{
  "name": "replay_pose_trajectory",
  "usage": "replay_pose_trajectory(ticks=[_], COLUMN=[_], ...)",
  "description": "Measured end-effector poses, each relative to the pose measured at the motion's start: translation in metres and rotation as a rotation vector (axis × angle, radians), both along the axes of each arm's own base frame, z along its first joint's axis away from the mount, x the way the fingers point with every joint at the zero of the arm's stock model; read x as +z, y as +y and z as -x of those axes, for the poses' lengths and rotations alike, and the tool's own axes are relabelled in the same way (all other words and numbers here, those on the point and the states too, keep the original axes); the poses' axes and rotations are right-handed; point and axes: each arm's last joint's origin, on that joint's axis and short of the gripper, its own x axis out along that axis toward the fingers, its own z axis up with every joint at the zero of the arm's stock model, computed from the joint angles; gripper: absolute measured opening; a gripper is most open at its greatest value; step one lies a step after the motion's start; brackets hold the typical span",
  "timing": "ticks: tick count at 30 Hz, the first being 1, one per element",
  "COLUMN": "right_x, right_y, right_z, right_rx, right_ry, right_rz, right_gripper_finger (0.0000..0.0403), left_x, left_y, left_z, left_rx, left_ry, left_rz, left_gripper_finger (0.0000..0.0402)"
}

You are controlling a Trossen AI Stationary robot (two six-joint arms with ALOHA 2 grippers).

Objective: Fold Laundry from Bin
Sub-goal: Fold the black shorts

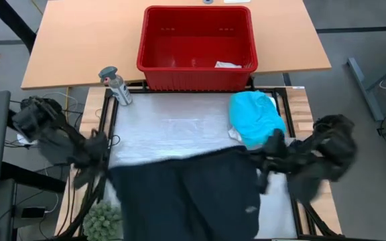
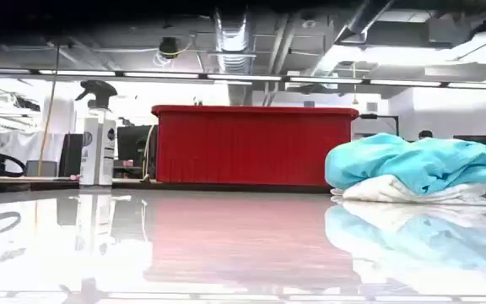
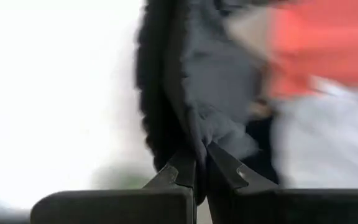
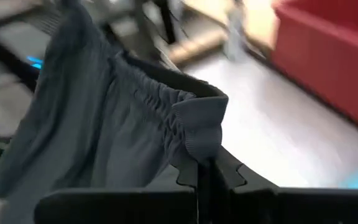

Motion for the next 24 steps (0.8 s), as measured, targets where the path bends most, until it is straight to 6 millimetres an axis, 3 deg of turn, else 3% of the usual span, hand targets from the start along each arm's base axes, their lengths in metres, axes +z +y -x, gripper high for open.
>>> replay_pose_trajectory(ticks=[3, 7, 12, 19, 24], right_x=[-0.029, -0.069, -0.108, -0.129, -0.132], right_y=[-0.004, -0.011, -0.027, -0.069, -0.088], right_z=[-0.03, -0.069, -0.101, -0.125, -0.126], right_rx=[-0.081, -0.088, -0.125, -0.198, -0.221], right_ry=[0.144, 0.357, 0.53, 0.64, 0.703], right_rz=[-0.037, -0.024, 0.074, 0.137, 0.11], right_gripper_finger=[0.0032, 0.0032, 0.0032, 0.0032, 0.0032], left_x=[-0.017, -0.04, -0.084, -0.136, -0.145], left_y=[0.009, 0.007, 0.007, 0.018, 0.023], left_z=[0.004, -0.005, -0.01, -0.01, -0.007], left_rx=[0.115, 0.08, 0.088, 0.15, 0.118], left_ry=[0.107, 0.067, 0.232, 0.386, 0.396], left_rz=[-0.148, -0.225, -0.357, -0.498, -0.478], left_gripper_finger=[0.0, 0.0, 0.0, 0.0, 0.0])
